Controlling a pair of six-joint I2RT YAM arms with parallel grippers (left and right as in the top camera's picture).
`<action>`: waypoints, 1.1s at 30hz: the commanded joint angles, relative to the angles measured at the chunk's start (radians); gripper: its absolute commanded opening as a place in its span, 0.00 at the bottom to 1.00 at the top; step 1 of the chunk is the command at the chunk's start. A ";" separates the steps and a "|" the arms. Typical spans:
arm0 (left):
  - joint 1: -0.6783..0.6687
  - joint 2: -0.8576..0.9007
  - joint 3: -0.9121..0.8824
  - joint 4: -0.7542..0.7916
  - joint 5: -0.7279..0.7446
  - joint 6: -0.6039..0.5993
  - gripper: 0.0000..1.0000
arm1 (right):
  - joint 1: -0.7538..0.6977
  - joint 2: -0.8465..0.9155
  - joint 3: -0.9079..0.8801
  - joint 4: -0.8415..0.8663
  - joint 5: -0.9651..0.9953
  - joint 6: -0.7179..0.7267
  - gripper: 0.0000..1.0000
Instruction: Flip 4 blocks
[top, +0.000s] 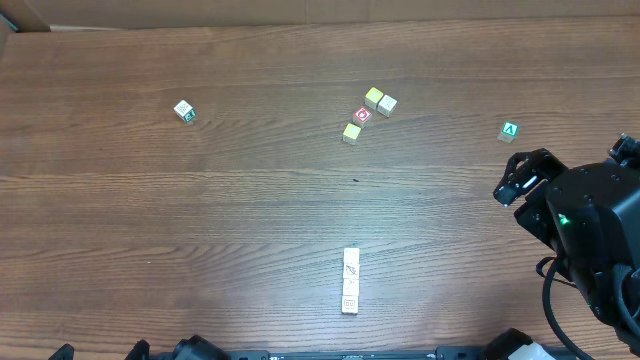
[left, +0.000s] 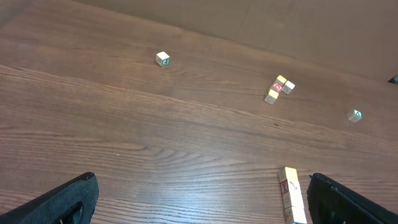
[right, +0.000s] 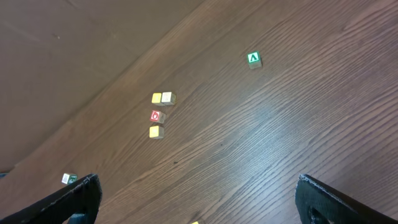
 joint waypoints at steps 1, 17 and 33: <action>-0.006 -0.010 -0.006 0.001 0.012 0.002 1.00 | -0.003 -0.001 0.013 0.002 -0.001 -0.007 1.00; -0.006 -0.010 -0.006 0.001 0.012 0.002 1.00 | -0.085 -0.121 0.010 0.043 0.037 -0.030 1.00; -0.006 -0.010 -0.006 0.001 0.012 0.002 1.00 | -0.388 -0.853 -0.705 0.558 -0.041 -0.031 1.00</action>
